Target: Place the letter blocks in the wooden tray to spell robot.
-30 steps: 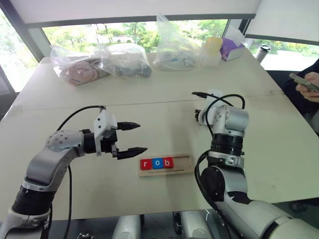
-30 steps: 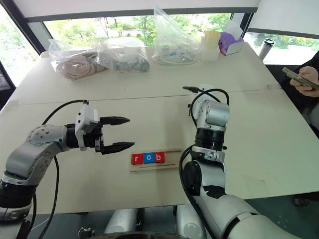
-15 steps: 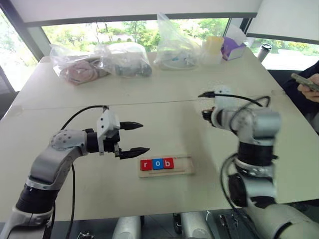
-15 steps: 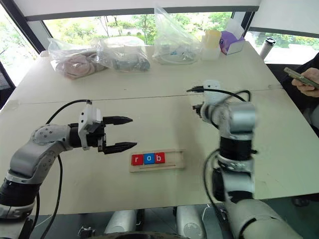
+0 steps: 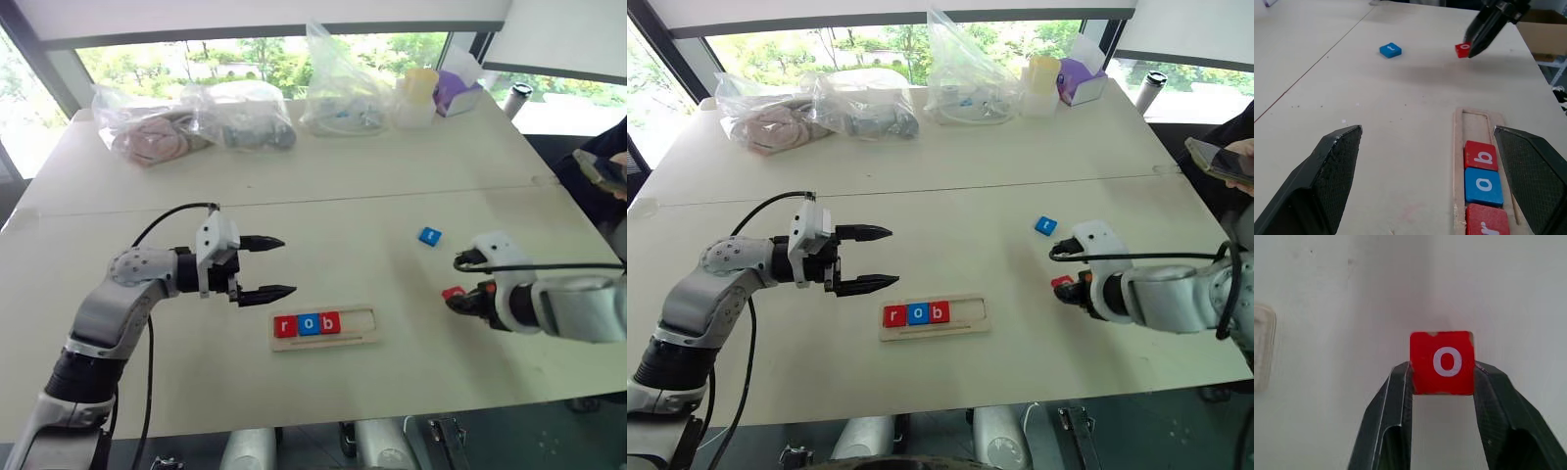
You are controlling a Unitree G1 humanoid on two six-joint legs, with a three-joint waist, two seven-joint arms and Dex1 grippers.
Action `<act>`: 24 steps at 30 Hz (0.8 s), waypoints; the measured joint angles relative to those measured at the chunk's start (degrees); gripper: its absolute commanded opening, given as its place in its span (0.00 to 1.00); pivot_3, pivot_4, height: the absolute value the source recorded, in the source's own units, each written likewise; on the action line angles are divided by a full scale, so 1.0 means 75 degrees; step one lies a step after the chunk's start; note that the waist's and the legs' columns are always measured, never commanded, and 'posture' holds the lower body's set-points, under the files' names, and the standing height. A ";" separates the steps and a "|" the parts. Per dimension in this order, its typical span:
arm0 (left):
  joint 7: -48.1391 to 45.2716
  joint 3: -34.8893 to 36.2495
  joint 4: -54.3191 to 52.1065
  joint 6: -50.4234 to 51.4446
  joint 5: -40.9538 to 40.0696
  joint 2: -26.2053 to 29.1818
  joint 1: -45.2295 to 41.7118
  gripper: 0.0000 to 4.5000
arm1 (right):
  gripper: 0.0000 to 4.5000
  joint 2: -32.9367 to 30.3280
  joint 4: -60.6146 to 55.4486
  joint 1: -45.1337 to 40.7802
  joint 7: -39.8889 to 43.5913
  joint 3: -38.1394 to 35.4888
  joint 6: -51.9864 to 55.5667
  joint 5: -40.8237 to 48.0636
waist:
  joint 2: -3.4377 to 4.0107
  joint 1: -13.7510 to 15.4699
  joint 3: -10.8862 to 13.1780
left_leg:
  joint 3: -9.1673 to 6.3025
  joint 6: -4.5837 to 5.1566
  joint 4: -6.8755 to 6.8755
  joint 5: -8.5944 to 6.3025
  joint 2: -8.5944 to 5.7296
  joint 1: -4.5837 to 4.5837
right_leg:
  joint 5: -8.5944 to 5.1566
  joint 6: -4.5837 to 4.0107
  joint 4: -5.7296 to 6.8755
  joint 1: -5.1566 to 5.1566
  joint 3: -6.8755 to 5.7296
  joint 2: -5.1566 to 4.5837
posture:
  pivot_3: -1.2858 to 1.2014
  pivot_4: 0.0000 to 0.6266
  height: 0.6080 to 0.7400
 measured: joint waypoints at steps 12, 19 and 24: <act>-0.0128 -0.0055 0.0173 -0.0189 0.0068 -0.0036 -0.0053 1.00 | 0.25 0.0319 -0.1360 0.1063 -0.2128 0.0588 -0.2879 0.0171 | 0.0000 0.0176 0.0000 | 0.0006 0.0000 0.0002 0.0000 -0.0002 0.0002 | 0.0000 -0.0002 0.0000 -0.0001 0.0015 -0.0005 | 0.52 0.24 1.00; 0.0014 -0.0053 0.0062 -0.0176 0.0066 -0.0034 0.0003 1.00 | 0.36 0.0534 -0.1377 0.1016 -0.2557 0.1004 -0.2986 0.0226 | 0.0000 0.0232 0.0000 | 0.0007 0.0000 0.0002 0.0000 -0.0001 -0.0002 | 0.0001 -0.0005 -0.0002 -0.0001 0.0019 -0.0010 | 0.52 0.24 1.00; 0.0107 -0.0053 -0.0079 -0.0167 0.0059 -0.0031 0.0016 1.00 | 0.93 0.0580 -0.1332 0.0925 -0.2592 0.1065 -0.2961 0.0227 | 0.0000 0.0230 0.0000 | 0.0006 0.0000 0.0002 0.0000 0.0000 0.0001 | 0.0001 -0.0006 0.0001 -0.0001 0.0019 -0.0007 | 0.52 0.24 1.00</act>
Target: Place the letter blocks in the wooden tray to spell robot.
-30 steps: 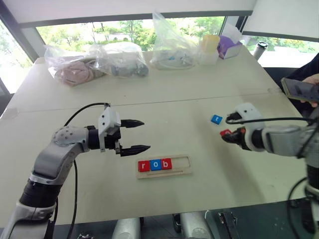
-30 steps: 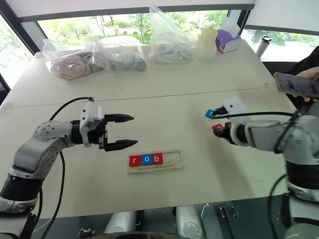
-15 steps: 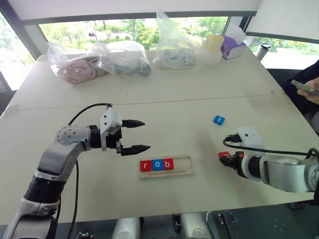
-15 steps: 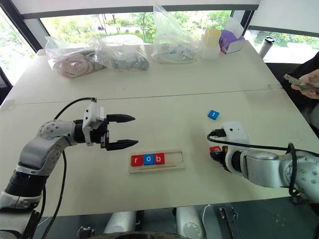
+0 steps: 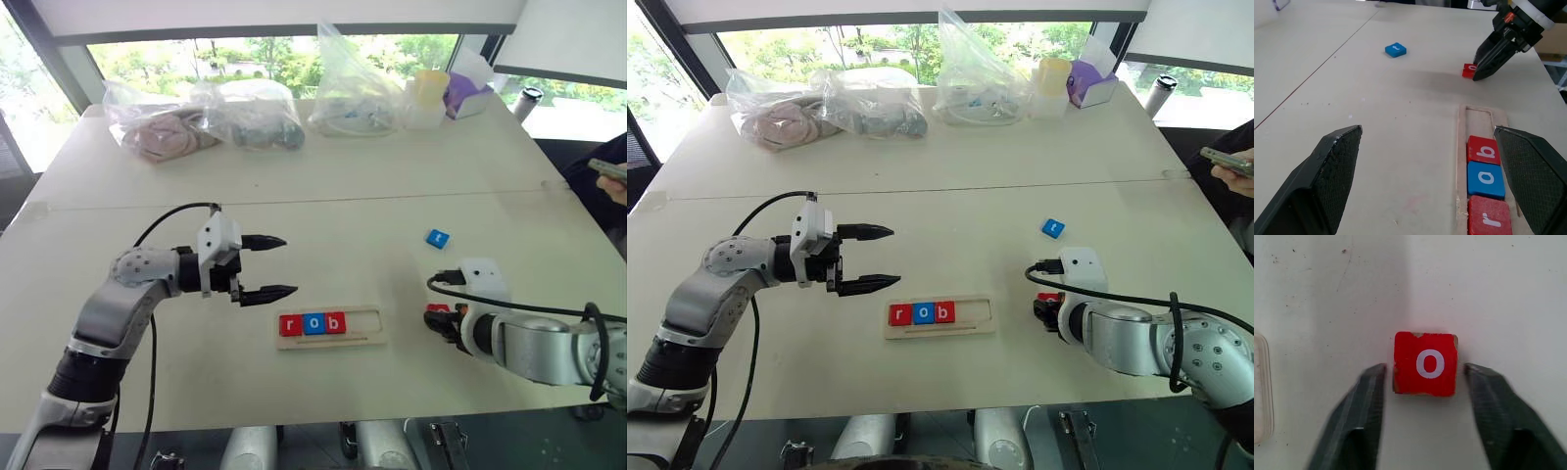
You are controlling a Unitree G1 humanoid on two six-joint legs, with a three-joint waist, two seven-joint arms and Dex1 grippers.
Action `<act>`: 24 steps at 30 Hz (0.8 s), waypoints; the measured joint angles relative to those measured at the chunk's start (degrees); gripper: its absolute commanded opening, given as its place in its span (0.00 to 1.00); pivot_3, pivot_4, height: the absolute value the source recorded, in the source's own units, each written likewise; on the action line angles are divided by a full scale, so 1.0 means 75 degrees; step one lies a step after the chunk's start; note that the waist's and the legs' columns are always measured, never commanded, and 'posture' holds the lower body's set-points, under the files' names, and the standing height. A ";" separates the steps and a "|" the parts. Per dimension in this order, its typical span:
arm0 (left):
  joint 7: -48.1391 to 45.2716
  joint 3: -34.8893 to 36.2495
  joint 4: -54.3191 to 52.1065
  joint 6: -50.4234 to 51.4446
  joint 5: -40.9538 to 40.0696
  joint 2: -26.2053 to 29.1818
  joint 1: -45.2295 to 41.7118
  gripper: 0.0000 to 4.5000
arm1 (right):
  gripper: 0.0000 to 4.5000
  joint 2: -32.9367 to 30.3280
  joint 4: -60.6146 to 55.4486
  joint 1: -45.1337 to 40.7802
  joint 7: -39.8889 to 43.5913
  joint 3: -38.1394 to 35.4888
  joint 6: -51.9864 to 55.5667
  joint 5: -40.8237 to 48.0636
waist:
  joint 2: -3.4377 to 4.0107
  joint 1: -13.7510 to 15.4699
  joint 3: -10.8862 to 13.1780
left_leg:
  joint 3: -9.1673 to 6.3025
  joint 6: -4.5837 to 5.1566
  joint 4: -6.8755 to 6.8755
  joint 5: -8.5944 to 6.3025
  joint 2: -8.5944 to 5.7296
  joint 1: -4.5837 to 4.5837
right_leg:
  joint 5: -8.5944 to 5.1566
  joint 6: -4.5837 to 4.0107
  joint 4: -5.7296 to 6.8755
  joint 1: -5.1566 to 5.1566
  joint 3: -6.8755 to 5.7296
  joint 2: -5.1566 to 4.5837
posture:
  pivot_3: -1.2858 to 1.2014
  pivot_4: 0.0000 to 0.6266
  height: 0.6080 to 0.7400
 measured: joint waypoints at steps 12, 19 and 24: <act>0.0051 0.0003 -0.0039 0.0129 -0.0022 -0.0021 -0.0014 1.00 | 0.99 -0.1744 -0.0198 -0.3544 0.5666 0.0675 0.2922 -0.2551 | 0.0011 0.0043 0.0000 | -0.0004 0.0000 -0.0013 0.0000 0.0016 -0.0007 | -0.0001 -0.0005 -0.0002 -0.0022 -0.0011 0.0013 | 0.52 0.24 1.00; 0.0060 0.0014 0.0007 0.0129 -0.0016 -0.0027 -0.0049 1.00 | 0.99 -0.3335 0.0289 -0.0947 1.2303 0.1128 -0.0915 -0.8373 | 0.0010 0.0148 0.0000 | 0.0028 0.0004 -0.0008 -0.0005 -0.0002 -0.0024 | -0.0003 0.0012 -0.0036 -0.0019 -0.0014 -0.0014 | 0.52 0.24 1.00; 0.0081 0.0022 -0.0003 0.0124 -0.0013 -0.0024 -0.0024 1.00 | 0.99 -0.3020 0.1707 0.0124 1.4394 0.0375 -0.2955 -0.9824 | 0.0009 0.0086 0.0001 | 0.0041 0.0004 0.0011 -0.0005 -0.0001 -0.0002 | 0.0001 0.0011 -0.0005 -0.0013 -0.0002 -0.0012 | 0.52 0.24 1.00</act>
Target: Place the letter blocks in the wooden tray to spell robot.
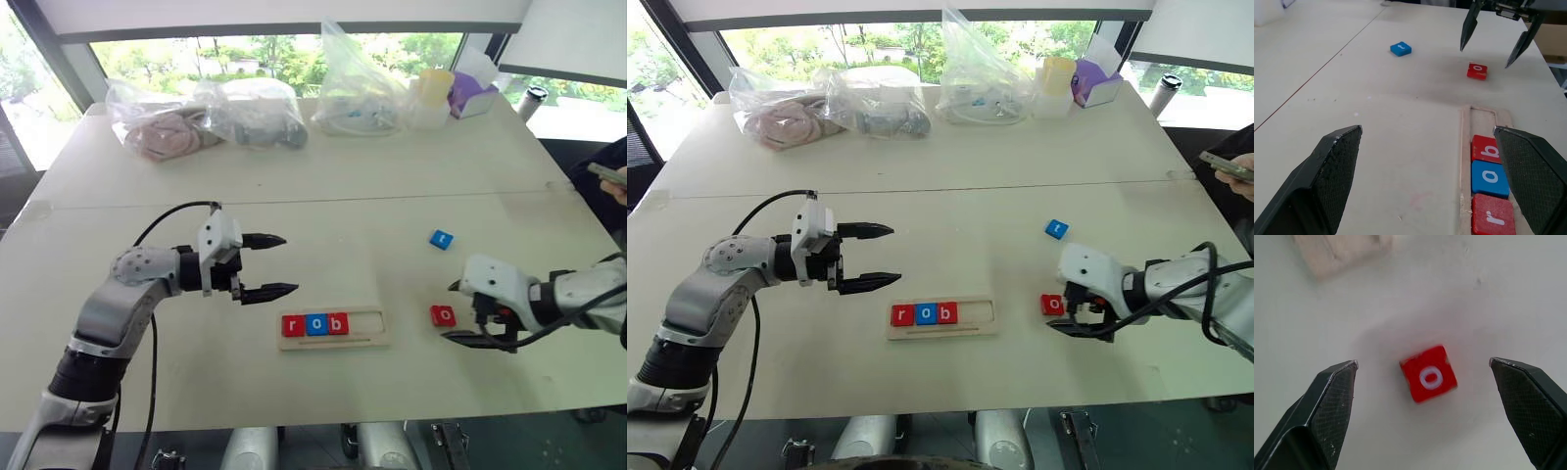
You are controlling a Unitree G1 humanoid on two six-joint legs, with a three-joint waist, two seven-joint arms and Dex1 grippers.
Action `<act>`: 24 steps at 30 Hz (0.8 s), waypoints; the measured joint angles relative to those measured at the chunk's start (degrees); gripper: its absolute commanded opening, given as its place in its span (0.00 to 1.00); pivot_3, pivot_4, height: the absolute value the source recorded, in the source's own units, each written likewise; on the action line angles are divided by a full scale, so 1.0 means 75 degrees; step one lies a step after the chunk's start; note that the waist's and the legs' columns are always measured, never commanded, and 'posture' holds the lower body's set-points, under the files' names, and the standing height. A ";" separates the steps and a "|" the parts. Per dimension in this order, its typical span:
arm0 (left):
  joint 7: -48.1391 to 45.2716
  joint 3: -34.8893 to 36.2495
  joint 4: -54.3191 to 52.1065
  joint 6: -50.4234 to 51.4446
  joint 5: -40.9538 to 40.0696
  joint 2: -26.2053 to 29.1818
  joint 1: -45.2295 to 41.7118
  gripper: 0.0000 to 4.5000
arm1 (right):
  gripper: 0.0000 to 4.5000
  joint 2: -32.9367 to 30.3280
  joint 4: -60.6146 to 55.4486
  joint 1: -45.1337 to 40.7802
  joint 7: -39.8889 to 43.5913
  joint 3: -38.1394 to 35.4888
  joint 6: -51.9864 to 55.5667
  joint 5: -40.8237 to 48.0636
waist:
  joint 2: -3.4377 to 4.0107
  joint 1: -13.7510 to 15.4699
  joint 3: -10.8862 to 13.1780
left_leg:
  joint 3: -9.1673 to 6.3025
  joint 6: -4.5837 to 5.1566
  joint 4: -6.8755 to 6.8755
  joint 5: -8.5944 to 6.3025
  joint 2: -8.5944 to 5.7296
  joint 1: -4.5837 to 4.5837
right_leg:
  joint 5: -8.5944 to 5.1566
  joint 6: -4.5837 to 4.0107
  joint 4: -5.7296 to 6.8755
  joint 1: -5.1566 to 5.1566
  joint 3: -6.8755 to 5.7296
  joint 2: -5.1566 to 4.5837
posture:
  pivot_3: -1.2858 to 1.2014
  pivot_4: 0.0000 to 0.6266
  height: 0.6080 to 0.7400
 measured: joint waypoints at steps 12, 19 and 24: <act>0.0032 0.0002 0.0003 -0.0013 0.0006 -0.0003 0.0013 1.00 | 0.99 0.1785 0.1093 0.0151 0.1548 -0.0476 -0.0567 -0.1376 | -0.0001 0.0006 0.0000 | -0.0011 0.0001 0.0060 0.0000 0.0003 0.0001 | 0.0003 -0.0003 0.0033 0.0018 0.0000 0.0009 | 0.52 0.24 1.00; 0.0015 0.0004 0.0001 -0.0013 0.0005 0.0004 0.0015 1.00 | 0.99 0.2465 0.1480 0.0127 0.1777 -0.0476 -0.0571 -0.2046 | -0.0001 0.0024 0.0000 | -0.0015 0.0001 0.0081 -0.0001 0.0001 0.0001 | 0.0011 0.0000 0.0035 0.0029 0.0000 0.0009 | 0.52 0.24 1.00; -0.0008 0.0017 -0.0006 -0.0015 -0.0008 0.0038 0.0089 1.00 | 0.99 0.2674 0.1589 0.0100 0.1910 -0.0503 -0.0843 -0.2531 | -0.0001 0.0024 -0.0001 | -0.0015 0.0001 0.0083 0.0000 0.0001 0.0003 | 0.0014 0.0001 0.0036 0.0032 0.0000 0.0009 | 0.52 0.24 1.00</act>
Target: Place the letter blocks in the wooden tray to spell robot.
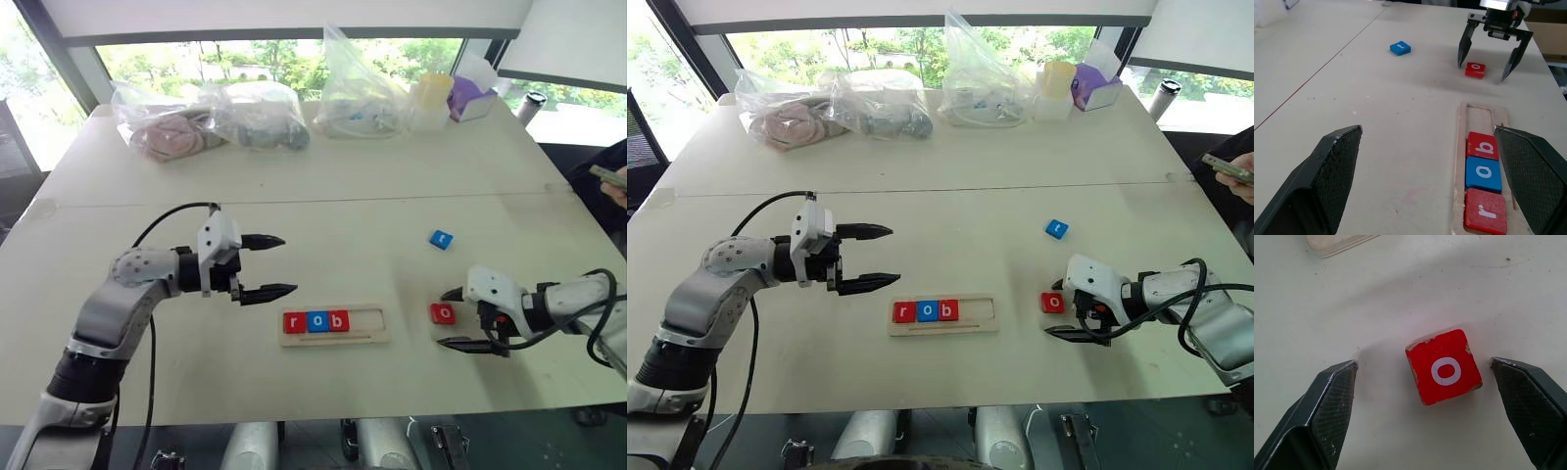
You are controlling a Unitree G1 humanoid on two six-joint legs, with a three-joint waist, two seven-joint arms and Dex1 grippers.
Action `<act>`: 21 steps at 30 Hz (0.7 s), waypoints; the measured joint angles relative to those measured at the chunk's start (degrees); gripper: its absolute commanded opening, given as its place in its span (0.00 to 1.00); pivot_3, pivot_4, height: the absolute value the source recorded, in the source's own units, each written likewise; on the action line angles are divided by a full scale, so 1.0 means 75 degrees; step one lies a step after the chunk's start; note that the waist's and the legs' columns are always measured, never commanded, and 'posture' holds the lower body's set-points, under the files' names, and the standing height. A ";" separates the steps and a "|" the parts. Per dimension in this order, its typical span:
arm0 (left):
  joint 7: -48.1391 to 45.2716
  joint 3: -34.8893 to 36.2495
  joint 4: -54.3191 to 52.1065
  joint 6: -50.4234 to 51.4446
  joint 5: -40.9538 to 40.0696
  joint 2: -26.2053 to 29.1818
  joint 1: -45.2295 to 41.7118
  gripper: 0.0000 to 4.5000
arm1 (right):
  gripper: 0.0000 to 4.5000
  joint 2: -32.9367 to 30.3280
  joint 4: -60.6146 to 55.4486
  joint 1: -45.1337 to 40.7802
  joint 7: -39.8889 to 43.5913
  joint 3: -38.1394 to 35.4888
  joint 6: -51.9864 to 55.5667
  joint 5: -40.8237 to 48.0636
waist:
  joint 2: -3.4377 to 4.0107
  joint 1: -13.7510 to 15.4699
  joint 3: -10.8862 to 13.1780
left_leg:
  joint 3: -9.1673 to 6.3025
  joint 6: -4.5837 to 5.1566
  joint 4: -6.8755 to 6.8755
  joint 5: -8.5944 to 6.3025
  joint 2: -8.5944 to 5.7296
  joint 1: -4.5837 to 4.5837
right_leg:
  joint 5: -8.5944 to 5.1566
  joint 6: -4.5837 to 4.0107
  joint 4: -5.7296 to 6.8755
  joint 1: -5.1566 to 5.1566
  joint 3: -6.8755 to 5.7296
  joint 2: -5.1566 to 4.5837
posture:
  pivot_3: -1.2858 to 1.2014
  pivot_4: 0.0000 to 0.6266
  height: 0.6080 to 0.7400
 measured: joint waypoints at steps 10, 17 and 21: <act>-0.0176 0.0048 -0.0311 0.0057 -0.0223 0.0068 0.0011 1.00 | 0.25 0.0409 0.0127 -0.0140 0.0075 -0.0135 -0.0137 -0.0464 | -0.0001 -0.0014 0.0000 | 0.0000 0.0000 0.0011 0.0000 0.0000 0.0003 | 0.0009 -0.0004 0.0004 0.0004 0.0001 0.0001 | 0.52 0.24 1.00; -0.0198 0.0051 -0.0311 0.0168 -0.0236 0.0090 0.0010 1.00 | 0.25 0.0527 -0.0107 -0.0333 0.0086 -0.0172 0.0132 -0.0544 | -0.0001 -0.0031 -0.0001 | 0.0000 0.0000 0.0013 0.0000 0.0001 0.0004 | 0.0022 -0.0021 0.0005 0.0006 0.0001 0.0001 | 0.52 0.24 1.00; -0.0187 0.0053 -0.0315 0.0181 -0.0235 0.0089 -0.0029 1.00 | 0.25 0.0773 -0.1444 -0.0890 -0.0020 -0.0170 0.0858 -0.0341 | -0.0001 -0.0112 -0.0001 | -0.0011 0.0000 0.0009 0.0000 0.0001 0.0004 | 0.0022 -0.0019 0.0009 0.0005 -0.0001 0.0006 | 0.52 0.24 1.00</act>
